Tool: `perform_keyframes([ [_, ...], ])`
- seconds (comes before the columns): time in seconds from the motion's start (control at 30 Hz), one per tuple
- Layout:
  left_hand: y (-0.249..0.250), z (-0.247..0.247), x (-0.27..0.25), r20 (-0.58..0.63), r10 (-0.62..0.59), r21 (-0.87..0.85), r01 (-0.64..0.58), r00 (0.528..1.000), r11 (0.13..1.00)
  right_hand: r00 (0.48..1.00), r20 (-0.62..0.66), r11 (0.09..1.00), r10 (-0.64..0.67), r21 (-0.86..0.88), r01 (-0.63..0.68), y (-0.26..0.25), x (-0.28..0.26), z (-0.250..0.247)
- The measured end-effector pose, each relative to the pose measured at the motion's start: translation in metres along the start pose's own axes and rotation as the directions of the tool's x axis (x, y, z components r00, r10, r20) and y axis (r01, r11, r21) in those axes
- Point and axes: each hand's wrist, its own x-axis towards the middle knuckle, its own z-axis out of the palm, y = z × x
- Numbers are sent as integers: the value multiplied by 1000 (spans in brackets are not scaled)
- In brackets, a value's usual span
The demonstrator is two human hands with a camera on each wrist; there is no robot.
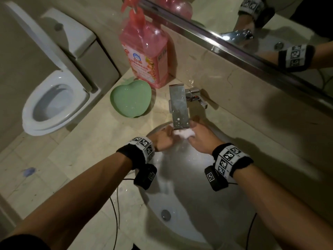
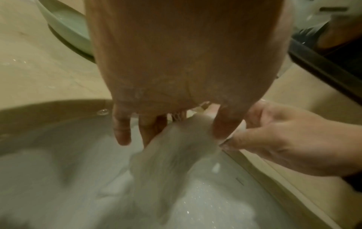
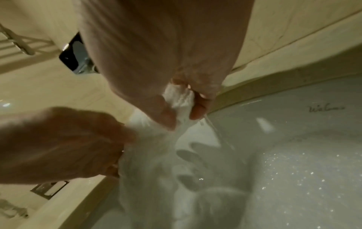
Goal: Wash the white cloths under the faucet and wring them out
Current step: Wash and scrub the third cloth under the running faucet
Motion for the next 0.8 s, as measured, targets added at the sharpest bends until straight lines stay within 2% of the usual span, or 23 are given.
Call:
perform_keyframes([
  [0.03,-1,-2,-4,-20,9,-29,-9,1000,1000,1000,-5,999,-28,-35,28,-2,0,2],
  [0.1,-1,-5,-15,-100,120,-68,-128,988,989,998,-20,997,-66,-45,65,-7,0,5],
  [0.17,-1,-5,-23,-153,218,-196,-245,964,949,995,-36,995,-93,-27,92,-12,1,11],
  [0.23,-1,-7,-26,-152,226,-310,-263,962,913,993,-86,996,-84,-29,81,-15,2,19],
  [0.3,-1,-11,-27,-147,193,-353,-233,970,906,982,-182,996,-58,52,68,-18,0,22],
  [0.37,-1,-11,-27,-165,192,-291,-234,967,928,966,-255,988,-46,132,82,-20,-4,20],
  [0.5,5,-11,-25,-210,312,-152,-346,927,926,971,-236,990,-51,118,81,-19,-13,12],
  [0.57,7,-7,-23,-236,365,-30,-382,901,924,976,-216,993,-22,109,46,-16,-17,5],
  [0.6,9,-5,-21,-240,364,39,-366,900,930,981,-195,993,-2,115,25,-14,-19,1],
  [0.7,13,-1,-14,-236,210,208,-161,949,965,985,-168,991,44,129,-23,-6,-25,-10],
  [0.77,17,0,-10,-250,227,246,-165,941,955,979,-192,990,64,133,-38,-1,-29,-17],
  [0.8,18,-1,-9,-251,251,184,-208,935,961,977,-203,987,72,157,-40,2,-31,-20],
])
